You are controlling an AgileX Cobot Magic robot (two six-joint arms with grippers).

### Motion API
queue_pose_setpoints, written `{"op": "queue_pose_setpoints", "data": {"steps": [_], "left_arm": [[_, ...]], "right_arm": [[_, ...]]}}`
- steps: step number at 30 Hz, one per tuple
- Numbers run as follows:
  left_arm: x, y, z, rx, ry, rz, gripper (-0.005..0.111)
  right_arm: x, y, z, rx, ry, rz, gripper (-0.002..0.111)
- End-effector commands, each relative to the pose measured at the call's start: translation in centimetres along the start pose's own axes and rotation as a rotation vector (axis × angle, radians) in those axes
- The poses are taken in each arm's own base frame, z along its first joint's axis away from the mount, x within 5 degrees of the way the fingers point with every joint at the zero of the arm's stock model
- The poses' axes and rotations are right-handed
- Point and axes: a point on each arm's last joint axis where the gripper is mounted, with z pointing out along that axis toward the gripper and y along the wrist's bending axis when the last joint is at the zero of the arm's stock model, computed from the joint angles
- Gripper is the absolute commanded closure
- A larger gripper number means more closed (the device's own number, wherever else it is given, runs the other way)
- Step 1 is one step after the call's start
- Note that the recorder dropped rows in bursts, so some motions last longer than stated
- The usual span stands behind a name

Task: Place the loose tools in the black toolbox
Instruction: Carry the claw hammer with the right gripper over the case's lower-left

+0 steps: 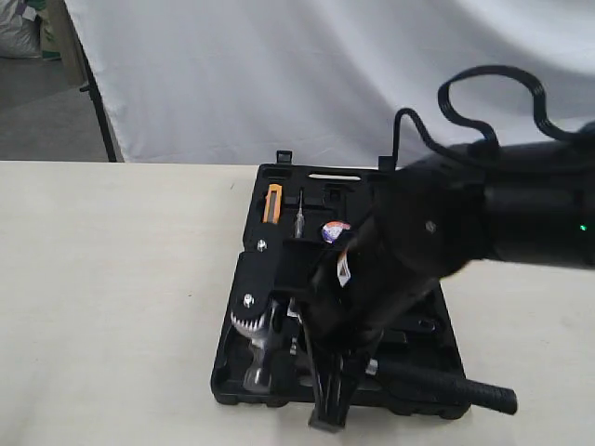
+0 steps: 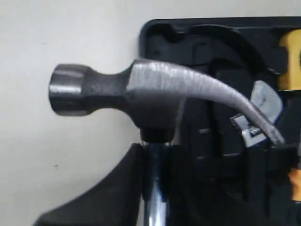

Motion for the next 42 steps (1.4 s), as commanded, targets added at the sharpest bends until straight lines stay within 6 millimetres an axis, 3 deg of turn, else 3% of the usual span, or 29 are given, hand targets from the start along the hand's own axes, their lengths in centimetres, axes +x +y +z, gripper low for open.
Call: {"op": "queue_pose_setpoints", "data": {"steps": [1,9,16,32,37,42], "left_arm": [[0.1,0.0,0.0,0.006,0.001,-0.011,0.106],[0.1,0.0,0.0,0.006,0.001,-0.011,0.106],[0.1,0.0,0.0,0.006,0.001,-0.011,0.106],[0.1,0.0,0.0,0.006,0.001,-0.011,0.106],[0.1,0.0,0.0,0.006,0.001,-0.011,0.106],[0.1,0.0,0.0,0.006,0.001,-0.011,0.106]], "right_arm": [[-1.1,-3.2,1.1,0.026,0.012,-0.009,0.109],[-3.0,-5.4,5.9,-0.054,0.108,-0.05,0.109],[-3.6,-6.3,8.9,-0.081,0.165,-0.096,0.109],[-4.0,-6.2,10.1,-0.089,0.173,-0.125,0.109],[-3.3,-5.8,12.2,-0.127,0.213,-0.12,0.109],[-3.1,-5.6,12.6,-0.136,0.224,-0.114,0.109]]}}
